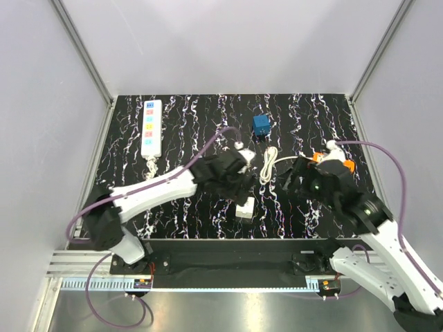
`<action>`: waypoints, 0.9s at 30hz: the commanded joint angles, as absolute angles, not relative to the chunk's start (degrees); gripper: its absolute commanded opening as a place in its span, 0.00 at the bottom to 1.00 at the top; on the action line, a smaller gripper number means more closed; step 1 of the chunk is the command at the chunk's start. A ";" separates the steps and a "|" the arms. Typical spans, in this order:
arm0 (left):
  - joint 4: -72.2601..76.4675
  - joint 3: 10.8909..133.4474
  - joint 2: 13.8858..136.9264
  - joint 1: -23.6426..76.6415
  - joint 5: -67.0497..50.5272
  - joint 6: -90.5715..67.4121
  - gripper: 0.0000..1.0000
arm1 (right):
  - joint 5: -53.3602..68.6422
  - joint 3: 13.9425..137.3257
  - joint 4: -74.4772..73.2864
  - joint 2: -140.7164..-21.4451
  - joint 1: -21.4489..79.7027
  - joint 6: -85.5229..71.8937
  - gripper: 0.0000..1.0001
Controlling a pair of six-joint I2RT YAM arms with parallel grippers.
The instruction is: Insert the plug
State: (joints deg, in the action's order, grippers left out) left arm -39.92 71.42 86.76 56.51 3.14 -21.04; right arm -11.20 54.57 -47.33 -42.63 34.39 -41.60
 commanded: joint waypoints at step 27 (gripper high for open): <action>-31.57 74.20 98.11 63.19 9.15 -25.24 0.00 | -19.16 54.14 -46.32 -24.08 34.54 -39.29 1.00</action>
